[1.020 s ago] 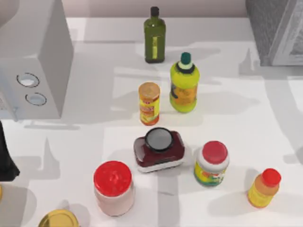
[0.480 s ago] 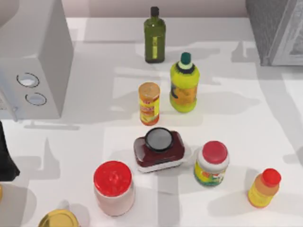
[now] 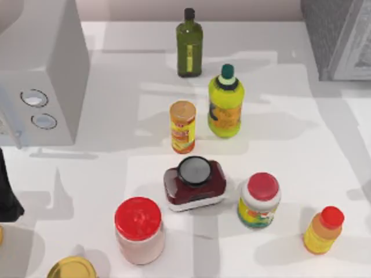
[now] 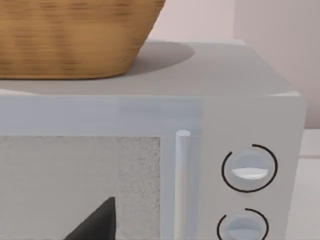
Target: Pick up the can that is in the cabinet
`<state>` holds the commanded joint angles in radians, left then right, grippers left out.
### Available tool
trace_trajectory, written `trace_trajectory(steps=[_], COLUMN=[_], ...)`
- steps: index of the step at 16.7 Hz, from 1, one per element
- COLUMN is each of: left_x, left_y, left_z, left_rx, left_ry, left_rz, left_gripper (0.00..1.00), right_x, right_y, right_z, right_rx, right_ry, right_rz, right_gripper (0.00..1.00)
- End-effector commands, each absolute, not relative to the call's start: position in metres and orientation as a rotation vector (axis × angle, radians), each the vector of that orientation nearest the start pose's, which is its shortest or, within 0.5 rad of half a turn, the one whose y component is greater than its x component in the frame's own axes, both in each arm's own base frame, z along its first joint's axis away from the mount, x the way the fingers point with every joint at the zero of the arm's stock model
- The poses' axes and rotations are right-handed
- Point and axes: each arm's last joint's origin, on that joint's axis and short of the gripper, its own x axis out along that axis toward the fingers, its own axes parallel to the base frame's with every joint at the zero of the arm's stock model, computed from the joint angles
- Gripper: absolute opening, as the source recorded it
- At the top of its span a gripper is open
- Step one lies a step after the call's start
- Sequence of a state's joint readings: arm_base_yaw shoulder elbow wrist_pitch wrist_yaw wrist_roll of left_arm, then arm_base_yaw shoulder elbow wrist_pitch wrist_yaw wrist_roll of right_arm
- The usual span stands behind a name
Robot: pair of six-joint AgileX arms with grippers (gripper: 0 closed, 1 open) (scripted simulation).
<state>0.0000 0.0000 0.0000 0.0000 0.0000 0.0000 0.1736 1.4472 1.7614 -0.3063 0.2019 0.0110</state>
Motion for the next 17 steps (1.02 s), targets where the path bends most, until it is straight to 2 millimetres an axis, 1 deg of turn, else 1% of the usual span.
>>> trace_trajectory(steps=[2,3,8,10,15,17], left_x=[0.106,0.106,0.106,0.106,0.106,0.106], left_y=[-0.001,-0.001,-0.001,-0.001,-0.001,-0.001], left_z=[0.16,0.16,0.16,0.16,0.16,0.16], left_rx=[0.0,0.0,0.0,0.0,0.0,0.0], left_ry=[0.0,0.0,0.0,0.0,0.0,0.0], left_rz=[0.0,0.0,0.0,0.0,0.0,0.0], left_gripper=[1.0,1.0,1.0,1.0,1.0,1.0], right_x=[0.322,0.328,0.33,0.338,0.375,0.386], right_y=[0.056,0.057,0.058,0.058,0.057,0.056], right_z=[0.487,0.484,0.482,0.483,0.485,0.484], right_rx=[-0.002,-0.002,-0.002,-0.002,-0.002,-0.002], right_ry=[-0.01,-0.01,-0.007,-0.01,-0.011,-0.011], right_rz=[-0.015,-0.015,-0.012,-0.015,-0.015,-0.015], right_gripper=[1.0,1.0,1.0,1.0,1.0,1.0])
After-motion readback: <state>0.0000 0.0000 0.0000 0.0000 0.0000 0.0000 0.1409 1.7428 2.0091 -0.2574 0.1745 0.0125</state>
